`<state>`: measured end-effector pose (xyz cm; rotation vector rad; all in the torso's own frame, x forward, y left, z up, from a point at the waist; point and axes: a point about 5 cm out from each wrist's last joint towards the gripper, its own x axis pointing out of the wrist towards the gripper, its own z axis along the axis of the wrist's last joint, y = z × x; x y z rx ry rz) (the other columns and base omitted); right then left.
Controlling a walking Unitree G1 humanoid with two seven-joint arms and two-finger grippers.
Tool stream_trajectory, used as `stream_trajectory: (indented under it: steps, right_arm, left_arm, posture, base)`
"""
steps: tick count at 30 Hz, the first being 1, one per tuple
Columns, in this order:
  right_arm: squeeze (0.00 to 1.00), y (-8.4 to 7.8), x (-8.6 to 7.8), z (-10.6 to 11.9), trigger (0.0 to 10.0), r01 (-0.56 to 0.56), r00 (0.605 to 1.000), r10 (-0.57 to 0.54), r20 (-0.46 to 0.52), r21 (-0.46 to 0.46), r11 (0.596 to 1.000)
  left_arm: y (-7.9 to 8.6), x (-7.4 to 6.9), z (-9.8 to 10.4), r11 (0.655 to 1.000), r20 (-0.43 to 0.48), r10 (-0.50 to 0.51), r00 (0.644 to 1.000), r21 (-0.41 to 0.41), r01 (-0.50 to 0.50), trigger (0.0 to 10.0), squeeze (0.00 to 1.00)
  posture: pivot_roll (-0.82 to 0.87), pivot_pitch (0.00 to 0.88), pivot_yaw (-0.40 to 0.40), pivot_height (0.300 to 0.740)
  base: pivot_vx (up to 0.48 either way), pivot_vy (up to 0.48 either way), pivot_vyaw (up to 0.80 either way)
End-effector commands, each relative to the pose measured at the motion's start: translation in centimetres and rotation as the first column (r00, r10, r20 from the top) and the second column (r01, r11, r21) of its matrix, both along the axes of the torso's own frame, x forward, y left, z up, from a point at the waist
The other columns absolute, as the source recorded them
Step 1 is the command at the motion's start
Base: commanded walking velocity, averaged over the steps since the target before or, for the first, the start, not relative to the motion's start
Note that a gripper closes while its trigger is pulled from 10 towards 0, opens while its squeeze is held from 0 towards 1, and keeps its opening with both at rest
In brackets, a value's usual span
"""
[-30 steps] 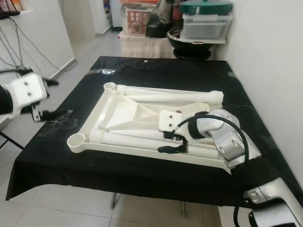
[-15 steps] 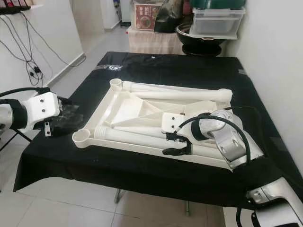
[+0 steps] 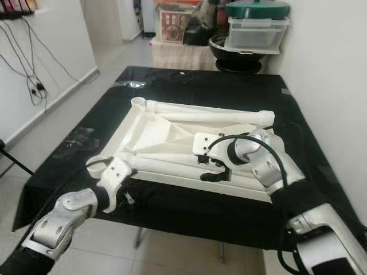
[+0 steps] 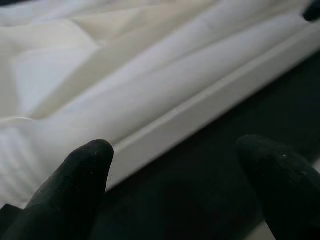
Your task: Building children table
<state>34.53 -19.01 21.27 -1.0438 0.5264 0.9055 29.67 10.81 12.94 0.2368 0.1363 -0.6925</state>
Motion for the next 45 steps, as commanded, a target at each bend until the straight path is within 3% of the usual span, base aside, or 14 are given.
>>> stream_trajectory:
  steps: [1, 9, 14, 20, 26, 33, 39, 42, 43, 44, 45]
  right_arm:
    - [0.0, 0.2, 0.7, 0.4, 10.0, 0.034, 0.999, -0.034, 0.017, -0.009, 0.999]
    - [0.0, 0.4, 2.8, 0.3, 10.0, 0.158, 0.987, -0.159, -0.003, -0.065, 0.985]
    - [0.0, 0.0, 3.3, 0.7, 10.0, 0.163, 0.98, -0.175, -0.095, -0.121, 0.979]
    - [0.0, -0.5, 4.1, 2.3, 10.0, 0.193, 0.969, -0.204, -0.139, -0.089, 0.977]
    - [0.0, -2.1, 4.2, 2.8, 10.0, 0.196, 0.958, -0.223, -0.179, -0.158, 0.968]
    - [0.0, -3.0, 4.1, 1.2, 10.0, 0.225, 0.941, -0.271, -0.204, -0.225, 0.948]
    - [0.0, -3.5, 4.3, 0.5, 10.0, 0.274, 0.93, -0.323, -0.178, -0.252, 0.928]
    - [0.0, -4.0, 4.3, 0.5, 10.0, 0.269, 0.933, -0.326, -0.151, -0.309, 0.912]
    - [0.0, -4.2, 4.3, 0.5, 8.4, 0.268, 0.934, -0.327, -0.145, -0.322, 0.908]
    - [0.0, -4.2, 4.3, 0.5, 3.1, 0.267, 0.934, -0.328, -0.143, -0.329, 0.906]
    - [0.0, -4.2, 4.3, 0.5, 3.1, 0.267, 0.934, -0.328, -0.143, -0.329, 0.906]
  left_arm:
    - [-0.4, -0.4, -0.3, 0.999, -0.019, 0.033, 0.999, -0.028, -0.034, 10.0, 0.0]
    - [-0.6, -1.7, 0.0, 0.987, -0.033, 0.135, 0.99, -0.088, -0.138, 10.0, 0.0]
    - [-1.1, -2.3, 0.3, 0.982, -0.004, 0.16, 0.987, -0.103, -0.16, 10.0, 0.0]
    - [-1.4, -2.8, 0.3, 0.98, -0.017, 0.167, 0.986, -0.106, -0.168, 10.0, 0.0]
    - [-1.5, -3.5, 0.3, 0.978, -0.035, 0.172, 0.985, -0.116, -0.175, 10.0, 0.0]
    - [-1.8, -4.0, 0.4, 0.98, -0.031, 0.157, 0.987, -0.115, -0.16, 10.0, 0.0]
    - [-1.9, -4.4, 0.4, 0.981, -0.039, 0.155, 0.987, -0.111, -0.158, 10.0, 0.0]
    - [-1.9, -4.5, 0.4, 0.982, -0.04, 0.154, 0.987, -0.108, -0.158, 10.0, 0.0]
    - [-1.9, -4.5, 0.4, 0.981, -0.041, 0.155, 0.987, -0.107, -0.159, 10.0, 0.0]
    - [-1.9, -4.5, 0.4, 0.981, -0.041, 0.156, 0.987, -0.107, -0.159, 10.0, 0.0]
    - [-1.9, -4.5, 0.4, 0.981, -0.041, 0.156, 0.987, -0.107, -0.159, 10.0, 0.0]
  posture:
    - [0.01, 0.006, -0.032, 0.74]
    - [0.01, 0.03, -0.032, 0.74]
    - [0.01, 0.046, -0.041, 0.74]
    - [0.0, 0.062, -0.053, 0.74]
    - [-0.01, 0.075, -0.052, 0.74]
    - [-0.01, 0.076, -0.048, 0.74]
    - [-0.01, 0.081, -0.045, 0.74]
    - [-0.01, 0.089, -0.046, 0.74]
    - [-0.01, 0.091, -0.046, 0.74]
    - [-0.01, 0.091, -0.046, 0.74]
    - [-0.01, 0.091, -0.046, 0.74]
  base:
    - [0.0, 0.0, 0.0]
    - [0.0, 0.0, 0.0]
    - [0.0, 0.0, 0.0]
    - [0.0, 0.0, 0.0]
    - [0.0, 0.0, 0.0]
    - [0.0, 0.0, 0.0]
    - [0.0, 0.0, 0.0]
    - [0.0, 0.0, 0.0]
    - [0.0, 0.0, 0.0]
    - [0.0, 0.0, 0.0]
    - [0.0, 0.0, 0.0]
